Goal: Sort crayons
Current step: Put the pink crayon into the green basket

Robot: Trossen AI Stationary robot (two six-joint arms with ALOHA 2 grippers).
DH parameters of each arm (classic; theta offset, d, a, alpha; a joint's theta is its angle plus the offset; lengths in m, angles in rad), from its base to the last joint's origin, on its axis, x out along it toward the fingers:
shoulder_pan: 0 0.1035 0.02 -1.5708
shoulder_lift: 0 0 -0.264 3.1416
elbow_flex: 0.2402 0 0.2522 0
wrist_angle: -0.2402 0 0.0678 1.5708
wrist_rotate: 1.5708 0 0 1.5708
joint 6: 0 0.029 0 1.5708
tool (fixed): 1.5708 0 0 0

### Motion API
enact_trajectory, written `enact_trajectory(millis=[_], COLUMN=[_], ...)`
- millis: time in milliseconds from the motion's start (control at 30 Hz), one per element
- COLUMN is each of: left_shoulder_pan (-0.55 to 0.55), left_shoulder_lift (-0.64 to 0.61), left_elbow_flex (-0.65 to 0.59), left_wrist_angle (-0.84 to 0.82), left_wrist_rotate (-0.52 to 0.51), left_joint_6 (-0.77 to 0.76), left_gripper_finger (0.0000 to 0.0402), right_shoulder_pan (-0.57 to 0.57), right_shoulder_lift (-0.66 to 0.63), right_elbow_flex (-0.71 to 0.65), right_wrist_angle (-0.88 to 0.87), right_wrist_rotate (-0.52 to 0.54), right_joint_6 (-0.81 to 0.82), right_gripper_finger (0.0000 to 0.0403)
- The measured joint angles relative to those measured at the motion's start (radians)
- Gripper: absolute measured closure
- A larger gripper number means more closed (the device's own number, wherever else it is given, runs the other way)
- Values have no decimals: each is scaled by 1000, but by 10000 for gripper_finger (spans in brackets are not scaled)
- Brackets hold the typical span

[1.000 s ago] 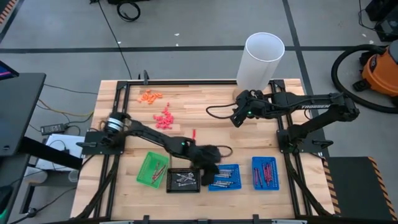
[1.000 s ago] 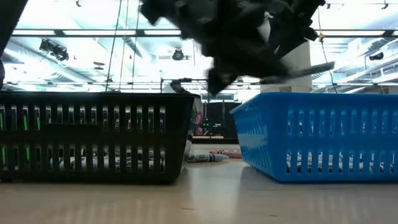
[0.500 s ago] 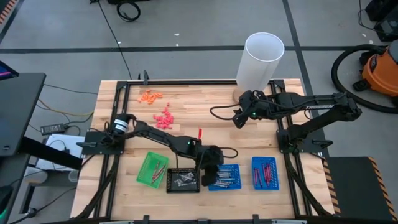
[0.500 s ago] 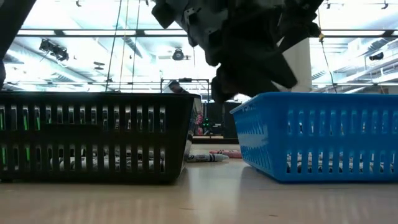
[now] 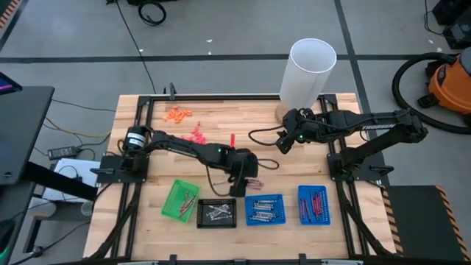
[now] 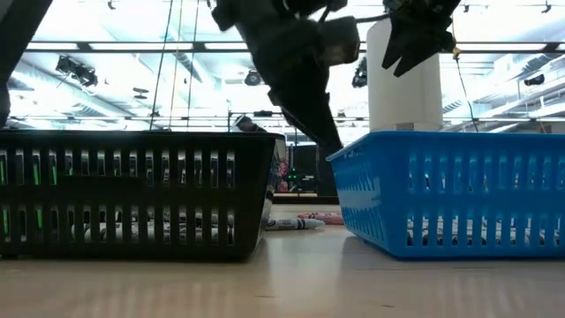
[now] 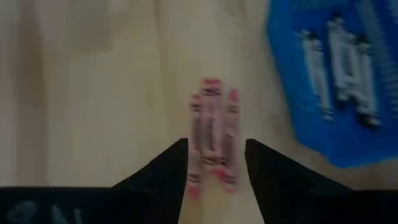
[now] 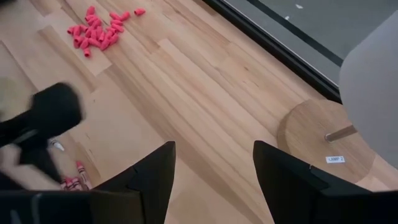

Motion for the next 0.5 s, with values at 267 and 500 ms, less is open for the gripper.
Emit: enact_trajectory(millis=[267,500], left_shoulder_pan=[63,47], left_shoulder_lift=[1,1], left_elbow_flex=[-135,-208], left_wrist_angle=[152,289], left_wrist_rotate=[54,56], left_joint_6=[-19,-36], left_gripper_finger=[230,230], right_shoulder_pan=[13,14], right_shoulder_lift=[0,0], right_elbow_flex=[0,0], right_wrist_angle=[8,12], right_wrist_rotate=[2,8], right_joint_6=[23,42], right_gripper_finger=[179,179])
